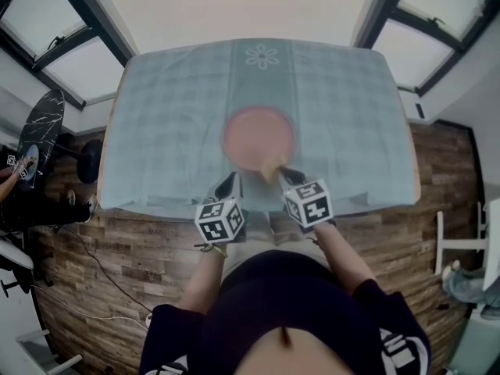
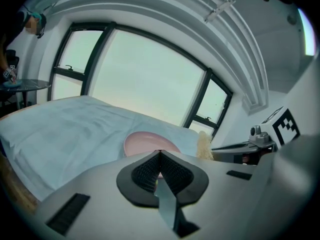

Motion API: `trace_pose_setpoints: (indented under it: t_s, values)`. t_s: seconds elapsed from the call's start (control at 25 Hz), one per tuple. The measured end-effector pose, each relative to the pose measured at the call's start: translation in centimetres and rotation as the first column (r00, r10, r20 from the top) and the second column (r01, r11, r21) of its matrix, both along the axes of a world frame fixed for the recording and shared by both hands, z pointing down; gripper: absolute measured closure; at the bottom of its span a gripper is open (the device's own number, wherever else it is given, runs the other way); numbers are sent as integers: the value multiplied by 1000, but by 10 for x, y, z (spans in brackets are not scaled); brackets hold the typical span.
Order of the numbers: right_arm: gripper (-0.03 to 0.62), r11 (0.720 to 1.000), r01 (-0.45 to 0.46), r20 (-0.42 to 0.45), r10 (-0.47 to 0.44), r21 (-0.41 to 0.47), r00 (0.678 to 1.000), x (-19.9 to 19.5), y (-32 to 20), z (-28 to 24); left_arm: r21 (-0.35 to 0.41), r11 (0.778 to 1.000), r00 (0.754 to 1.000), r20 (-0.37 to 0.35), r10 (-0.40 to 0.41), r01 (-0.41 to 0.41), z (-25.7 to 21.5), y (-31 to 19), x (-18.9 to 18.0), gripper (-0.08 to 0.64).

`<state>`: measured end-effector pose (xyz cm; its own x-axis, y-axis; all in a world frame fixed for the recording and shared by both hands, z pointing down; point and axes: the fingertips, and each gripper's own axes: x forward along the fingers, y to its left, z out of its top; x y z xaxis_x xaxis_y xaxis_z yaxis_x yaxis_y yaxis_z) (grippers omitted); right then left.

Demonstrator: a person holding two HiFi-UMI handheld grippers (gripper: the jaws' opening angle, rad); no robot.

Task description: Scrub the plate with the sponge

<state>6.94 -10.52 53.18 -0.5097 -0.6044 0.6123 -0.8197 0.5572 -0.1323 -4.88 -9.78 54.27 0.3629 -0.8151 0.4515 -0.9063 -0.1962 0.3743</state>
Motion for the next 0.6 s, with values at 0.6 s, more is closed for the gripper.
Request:
trace_pose_setpoints:
  t_s: [0.6]
  values:
    - [571, 999, -43, 85, 43, 0, 995, 7, 20, -17, -4, 1000, 998, -64, 23, -23, -21, 20, 10, 554]
